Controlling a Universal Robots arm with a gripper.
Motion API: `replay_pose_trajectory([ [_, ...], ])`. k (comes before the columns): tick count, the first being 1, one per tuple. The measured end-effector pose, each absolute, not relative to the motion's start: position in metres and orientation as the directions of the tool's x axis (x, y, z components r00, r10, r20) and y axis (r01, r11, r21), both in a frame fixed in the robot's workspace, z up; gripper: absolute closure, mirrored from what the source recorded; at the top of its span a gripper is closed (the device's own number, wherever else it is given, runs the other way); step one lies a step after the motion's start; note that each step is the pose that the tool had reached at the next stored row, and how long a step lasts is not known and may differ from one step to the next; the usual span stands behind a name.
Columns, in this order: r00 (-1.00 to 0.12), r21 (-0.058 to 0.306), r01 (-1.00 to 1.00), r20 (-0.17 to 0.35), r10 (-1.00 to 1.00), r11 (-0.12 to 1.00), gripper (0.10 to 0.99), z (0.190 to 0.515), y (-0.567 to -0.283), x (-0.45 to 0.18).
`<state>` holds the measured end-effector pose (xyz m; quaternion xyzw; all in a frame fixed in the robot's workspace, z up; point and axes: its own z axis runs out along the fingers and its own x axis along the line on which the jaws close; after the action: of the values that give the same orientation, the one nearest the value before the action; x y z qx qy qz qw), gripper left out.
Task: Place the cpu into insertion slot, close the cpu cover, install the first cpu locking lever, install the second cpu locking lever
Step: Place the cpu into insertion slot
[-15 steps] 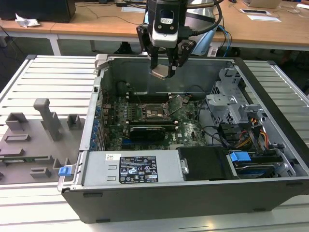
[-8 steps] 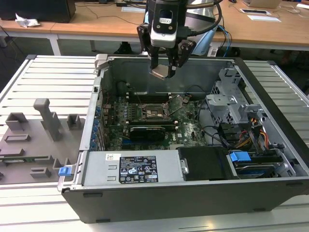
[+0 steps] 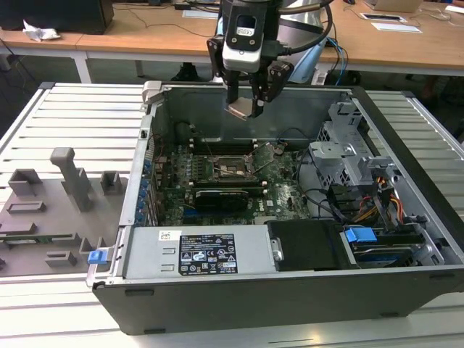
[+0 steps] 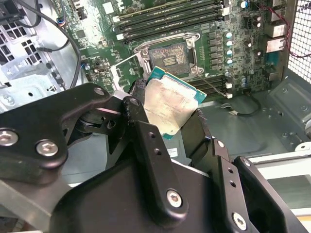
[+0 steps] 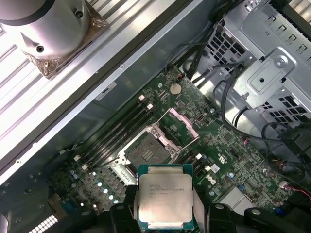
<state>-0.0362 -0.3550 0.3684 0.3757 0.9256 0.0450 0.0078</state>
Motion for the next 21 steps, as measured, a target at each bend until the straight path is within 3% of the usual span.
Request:
replay_pose_trajectory([
  [21, -0.629, 0.089, 0.776, 0.019, 0.778, 0.625, 0.549, 0.3672, -0.3549, -0.0363],
])
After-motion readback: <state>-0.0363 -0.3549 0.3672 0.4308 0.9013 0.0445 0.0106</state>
